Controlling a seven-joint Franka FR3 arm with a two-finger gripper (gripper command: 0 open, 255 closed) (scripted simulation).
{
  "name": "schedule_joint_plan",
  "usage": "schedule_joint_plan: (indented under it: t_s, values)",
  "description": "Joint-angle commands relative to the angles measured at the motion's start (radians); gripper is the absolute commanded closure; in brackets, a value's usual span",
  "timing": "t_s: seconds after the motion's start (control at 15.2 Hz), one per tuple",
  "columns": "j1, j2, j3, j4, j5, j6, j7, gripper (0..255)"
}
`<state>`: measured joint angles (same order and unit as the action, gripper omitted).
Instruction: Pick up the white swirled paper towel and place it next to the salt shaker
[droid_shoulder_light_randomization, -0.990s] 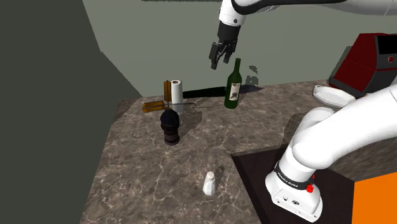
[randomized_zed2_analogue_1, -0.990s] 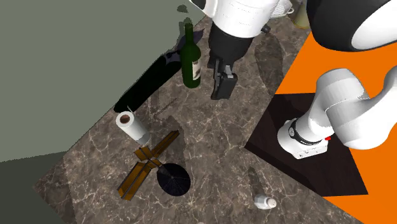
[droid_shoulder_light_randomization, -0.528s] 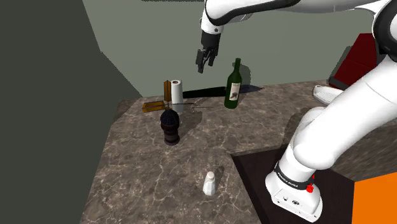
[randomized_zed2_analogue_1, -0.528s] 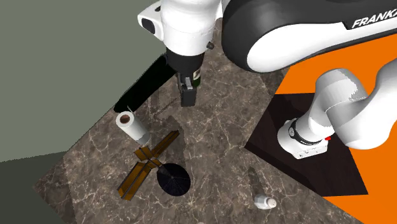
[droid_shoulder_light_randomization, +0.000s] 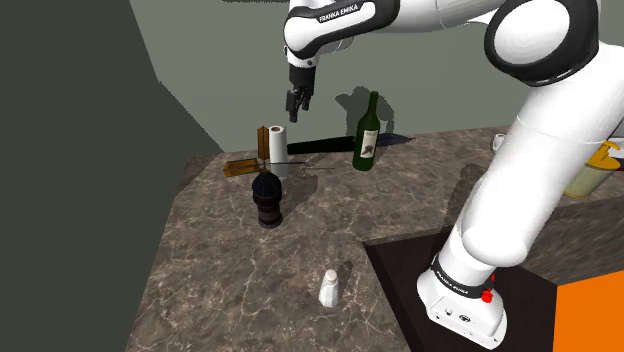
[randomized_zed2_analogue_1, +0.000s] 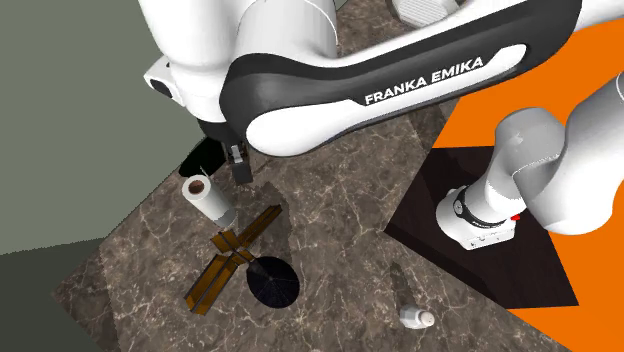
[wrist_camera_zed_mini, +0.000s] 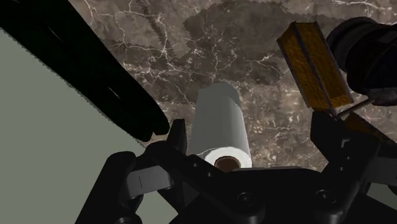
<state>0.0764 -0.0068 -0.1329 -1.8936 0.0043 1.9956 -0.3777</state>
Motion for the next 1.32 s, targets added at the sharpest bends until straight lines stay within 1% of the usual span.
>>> schedule_joint_plan:
  t_s: [0.0,0.26,0.53,0.59,1.06,1.25]
  values:
    - [0.004,0.078,0.003,0.065,0.007,0.006,-0.036,0]
    - [0.004,0.240,0.015,0.217,0.017,0.003,-0.104,0]
    - [0.002,0.409,0.032,0.396,0.019,-0.020,-0.163,0]
    - [0.002,0.423,0.033,0.413,0.019,-0.023,-0.167,0]
    - [0.000,0.456,0.035,0.360,0.022,0.062,-0.169,0]
    - [0.000,0.456,0.035,0.360,0.022,0.062,-0.169,0]
